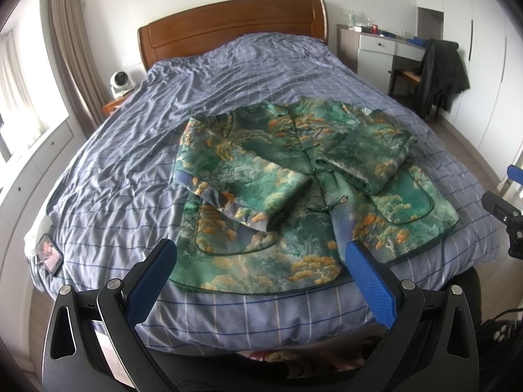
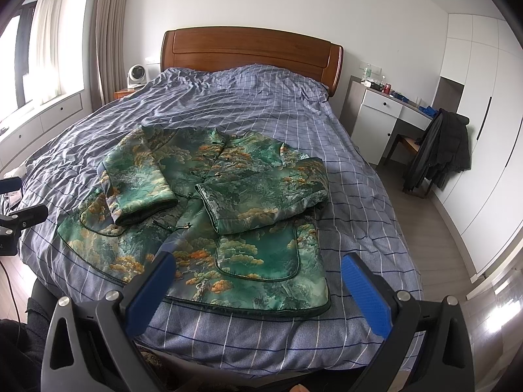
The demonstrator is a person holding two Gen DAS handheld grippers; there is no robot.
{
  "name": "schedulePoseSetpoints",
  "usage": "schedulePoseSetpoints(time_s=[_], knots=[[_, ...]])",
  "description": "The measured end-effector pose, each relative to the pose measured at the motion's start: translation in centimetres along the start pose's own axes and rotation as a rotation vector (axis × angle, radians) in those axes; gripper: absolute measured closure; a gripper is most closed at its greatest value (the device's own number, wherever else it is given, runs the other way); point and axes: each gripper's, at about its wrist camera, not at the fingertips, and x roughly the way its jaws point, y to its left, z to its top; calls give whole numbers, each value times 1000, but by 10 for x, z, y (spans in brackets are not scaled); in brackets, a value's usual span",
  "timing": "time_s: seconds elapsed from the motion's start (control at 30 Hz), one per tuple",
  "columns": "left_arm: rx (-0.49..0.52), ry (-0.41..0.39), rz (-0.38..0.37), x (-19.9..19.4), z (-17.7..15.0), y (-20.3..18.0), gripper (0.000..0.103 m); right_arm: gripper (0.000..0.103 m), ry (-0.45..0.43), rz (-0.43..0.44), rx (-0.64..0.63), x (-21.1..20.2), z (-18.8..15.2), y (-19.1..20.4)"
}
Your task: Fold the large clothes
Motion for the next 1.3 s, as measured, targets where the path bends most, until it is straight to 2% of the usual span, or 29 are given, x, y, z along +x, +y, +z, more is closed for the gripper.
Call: schedulePoseSetpoints(time_s=[0.8, 1.3], knots=[[-12, 3, 38, 8, -5, 13, 0, 0, 6, -3, 10, 0, -2, -5], [14, -13, 102, 25, 18, 18, 0, 0, -32, -40, 0, 15, 17, -21]])
